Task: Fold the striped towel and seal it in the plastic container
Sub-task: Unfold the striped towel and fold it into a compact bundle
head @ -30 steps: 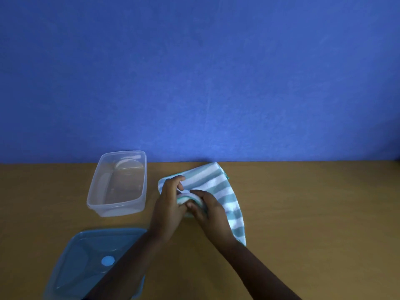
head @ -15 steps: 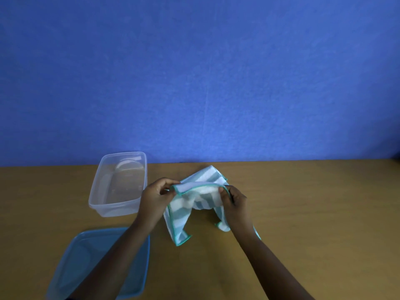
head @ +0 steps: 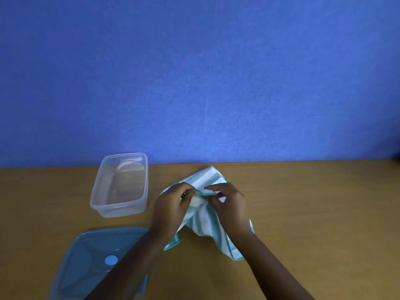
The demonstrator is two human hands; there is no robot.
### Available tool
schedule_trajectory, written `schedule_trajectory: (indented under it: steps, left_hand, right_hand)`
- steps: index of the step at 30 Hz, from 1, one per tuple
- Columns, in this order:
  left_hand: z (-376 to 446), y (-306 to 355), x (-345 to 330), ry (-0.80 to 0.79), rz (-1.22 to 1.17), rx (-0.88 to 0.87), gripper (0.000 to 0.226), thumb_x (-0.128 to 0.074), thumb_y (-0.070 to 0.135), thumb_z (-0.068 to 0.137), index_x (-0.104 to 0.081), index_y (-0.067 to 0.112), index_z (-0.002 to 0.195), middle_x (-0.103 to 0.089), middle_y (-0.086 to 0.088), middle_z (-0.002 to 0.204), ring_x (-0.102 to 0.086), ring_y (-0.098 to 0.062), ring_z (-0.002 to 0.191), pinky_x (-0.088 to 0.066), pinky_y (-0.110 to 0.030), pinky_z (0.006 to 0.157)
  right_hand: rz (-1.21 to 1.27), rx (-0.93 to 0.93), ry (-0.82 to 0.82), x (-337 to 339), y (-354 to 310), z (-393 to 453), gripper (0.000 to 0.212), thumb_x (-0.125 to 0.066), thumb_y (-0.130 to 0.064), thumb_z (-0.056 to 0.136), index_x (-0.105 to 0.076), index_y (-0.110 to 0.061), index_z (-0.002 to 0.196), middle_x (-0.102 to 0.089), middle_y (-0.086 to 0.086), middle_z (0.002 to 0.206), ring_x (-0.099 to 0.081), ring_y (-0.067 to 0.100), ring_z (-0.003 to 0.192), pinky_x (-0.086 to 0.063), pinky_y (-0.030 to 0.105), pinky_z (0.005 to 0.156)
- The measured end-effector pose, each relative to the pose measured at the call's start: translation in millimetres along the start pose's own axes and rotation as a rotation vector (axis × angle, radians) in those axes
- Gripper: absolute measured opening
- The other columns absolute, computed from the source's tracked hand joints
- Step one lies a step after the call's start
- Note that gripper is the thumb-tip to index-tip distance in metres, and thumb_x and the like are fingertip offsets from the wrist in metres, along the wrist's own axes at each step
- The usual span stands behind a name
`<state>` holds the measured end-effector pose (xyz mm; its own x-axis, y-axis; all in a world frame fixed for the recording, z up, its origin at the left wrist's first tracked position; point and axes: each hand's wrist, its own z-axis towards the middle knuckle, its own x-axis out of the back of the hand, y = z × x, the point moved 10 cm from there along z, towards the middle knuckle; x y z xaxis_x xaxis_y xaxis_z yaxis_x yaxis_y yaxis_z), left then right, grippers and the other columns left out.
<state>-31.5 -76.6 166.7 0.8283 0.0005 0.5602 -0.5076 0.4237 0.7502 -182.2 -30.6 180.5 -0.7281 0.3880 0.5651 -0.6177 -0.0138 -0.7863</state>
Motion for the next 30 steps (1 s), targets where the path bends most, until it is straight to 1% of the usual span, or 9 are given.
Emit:
schedule_trajectory:
  steps: [3,7,10,15,20,24,26,28,30]
  left_hand:
    - [-2.1,5.1,8.2,0.065,0.05,-0.043,0.024,-0.047,0.037,0.082,-0.063,0.02,0.087,-0.066,0.01,0.084,-0.057,-0.005,0.077,-0.045,-0.022,0.07]
    - [-3.7,-5.8,-2.2,0.008,-0.031,0.065,0.01,-0.059,0.025,0.08,-0.062,0.02,0.088,-0.065,0.012,0.082,-0.059,-0.007,0.077,-0.046,-0.02,0.07]
    - [-7.9,-14.1,-6.9,0.011,0.057,0.087,0.007,-0.064,0.014,0.08,-0.064,0.016,0.087,-0.067,0.006,0.081,-0.06,-0.006,0.073,-0.047,-0.024,0.068]
    - [-4.8,-48.0,-2.0,0.037,0.184,0.226,0.011,-0.062,0.01,0.078,-0.064,0.012,0.088,-0.068,-0.005,0.085,-0.063,-0.024,0.077,-0.036,-0.025,0.062]
    - [3.2,-68.0,13.0,0.03,0.244,0.319,0.018,-0.058,0.012,0.081,-0.063,0.015,0.098,-0.071,-0.009,0.089,-0.063,-0.031,0.082,-0.042,-0.032,0.064]
    - [25.6,-20.2,30.8,0.095,0.022,0.201,0.019,-0.056,0.001,0.079,-0.064,0.012,0.092,-0.067,-0.003,0.078,-0.062,-0.023,0.075,-0.043,-0.029,0.065]
    - [36.9,20.3,33.2,0.072,-0.111,0.112,0.02,-0.056,-0.001,0.077,-0.064,0.015,0.086,-0.065,0.002,0.075,-0.06,-0.015,0.072,-0.045,-0.027,0.067]
    - [45.1,55.5,32.7,0.03,-0.18,0.032,0.016,-0.055,0.011,0.074,-0.064,0.02,0.083,-0.066,0.008,0.076,-0.059,-0.009,0.069,-0.046,-0.024,0.066]
    - [50.7,75.4,33.4,0.01,-0.149,-0.024,0.014,-0.056,0.016,0.074,-0.064,0.022,0.084,-0.067,0.008,0.079,-0.059,-0.012,0.068,-0.048,-0.028,0.065]
  right_hand:
    - [0.121,-0.012,-0.01,8.4,-6.9,0.0,0.016,-0.065,-0.011,0.082,-0.074,-0.024,0.086,-0.063,-0.034,0.073,-0.058,-0.008,0.078,-0.04,0.003,0.069]
    - [0.3,0.035,0.051,30.4,-25.3,0.5,0.017,-0.061,-0.006,0.083,-0.074,-0.017,0.084,-0.072,-0.011,0.081,-0.063,0.001,0.078,-0.046,0.011,0.073]
    - [0.425,0.082,0.14,55.4,-36.3,3.3,0.02,-0.061,-0.005,0.083,-0.071,-0.022,0.081,-0.073,-0.007,0.083,-0.066,0.007,0.08,-0.05,0.018,0.074]
    - [0.616,0.097,0.244,80.9,-44.7,10.0,0.025,-0.058,0.005,0.085,-0.067,-0.018,0.082,-0.071,-0.021,0.075,-0.064,-0.006,0.076,-0.047,0.008,0.071]
    - [0.663,0.092,0.36,99.5,-37.5,17.4,0.024,-0.058,-0.001,0.087,-0.065,-0.023,0.081,-0.07,-0.022,0.076,-0.063,-0.006,0.078,-0.046,0.007,0.072]
    - [0.386,0.143,0.056,71.7,-48.0,31.4,0.031,-0.066,-0.005,0.082,-0.063,-0.034,0.075,-0.066,-0.023,0.077,-0.058,-0.005,0.068,-0.044,0.006,0.064]
    - [0.252,0.225,-0.157,46.1,-62.8,30.0,0.035,-0.067,-0.003,0.079,-0.063,-0.037,0.073,-0.063,-0.023,0.093,-0.06,-0.006,0.086,-0.043,0.007,0.072]
    - [0.182,0.25,-0.287,27.7,-70.4,26.8,0.035,-0.068,-0.003,0.078,-0.064,-0.038,0.072,-0.061,-0.024,0.096,-0.055,-0.01,0.1,-0.042,0.006,0.075]
    - [0.177,0.24,-0.327,21.3,-70.8,29.5,0.035,-0.067,-0.004,0.077,-0.064,-0.038,0.071,-0.064,-0.022,0.094,-0.056,-0.012,0.084,-0.04,0.006,0.072]
